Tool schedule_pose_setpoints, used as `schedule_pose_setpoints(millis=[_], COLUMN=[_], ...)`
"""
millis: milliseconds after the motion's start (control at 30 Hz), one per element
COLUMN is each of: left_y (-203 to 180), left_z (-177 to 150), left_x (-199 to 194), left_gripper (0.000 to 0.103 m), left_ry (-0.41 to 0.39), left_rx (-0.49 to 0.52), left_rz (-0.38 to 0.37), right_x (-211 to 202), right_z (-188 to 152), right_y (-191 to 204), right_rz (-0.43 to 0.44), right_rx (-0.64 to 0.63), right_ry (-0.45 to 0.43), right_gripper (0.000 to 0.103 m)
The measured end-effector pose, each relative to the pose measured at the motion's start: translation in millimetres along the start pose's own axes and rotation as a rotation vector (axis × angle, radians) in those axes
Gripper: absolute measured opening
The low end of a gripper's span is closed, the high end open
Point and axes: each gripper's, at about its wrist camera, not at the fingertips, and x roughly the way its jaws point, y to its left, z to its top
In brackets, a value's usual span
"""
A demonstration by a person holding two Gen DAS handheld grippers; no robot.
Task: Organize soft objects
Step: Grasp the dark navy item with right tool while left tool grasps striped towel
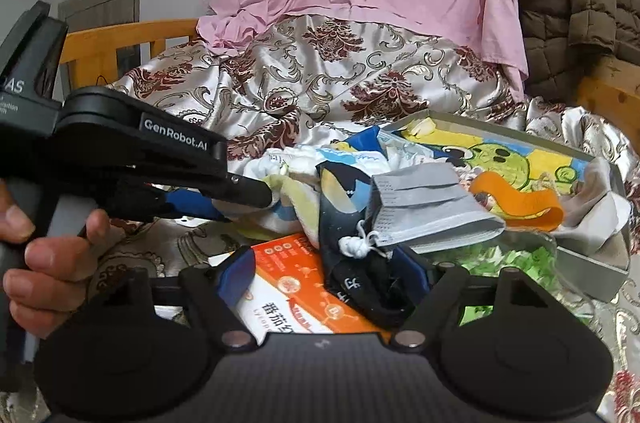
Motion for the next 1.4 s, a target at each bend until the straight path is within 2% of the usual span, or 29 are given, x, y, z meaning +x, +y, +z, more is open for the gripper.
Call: schedule_pose_setpoints(millis=[133,300,400,633,833,1033,1233,1300,1400], left_y=[1,-1,-4,-10,-25,-33,-35,-34,-33], left_z=[-1,-4,-6,-15,-24,-33,-41,-42,-44], left_x=[0,-4,-6,-16,-28,-41,-52,-56,-59], left_gripper=[0.020,0.015,0.013,0.013,0.011,0.011,0.011,0.011,0.011], left_ry=[0.005,-0.007,-0.008,-0.004,-0.011,-0.003,0.009,0.008,0.008], left_rx=[0.014,0.030,0.044,0.046,0.119,0.163,0.162,0.154,0.156], left_rz=[-0.002,-0.004,-0.004,-0.003,0.015,0.020,0.021,0.020,0.025], right_x=[1,4,2,1,-1,-12,-27,-31,-34], right_z=[-1,-2,-3,-3,-2,-4,-7,-6,-6], right_y=[-7,-22,-26,-33,-30,-18,-10,-10,-9], right_rz=[0.030,0.073,0.070,0.045,0.034,0.062,0.089,0.091,0.066], right_rx=[0.069,0.176,0.198,0.248,0.229,0.180,0.160,0.161,0.145], right_ry=[0.022,0.040,0.038,0.040,0.049,0.059,0.078,0.083,0.082], right_gripper=[0.075,0.070,0.065,0.036,0.011,0.007,0.005,0.006,0.012])
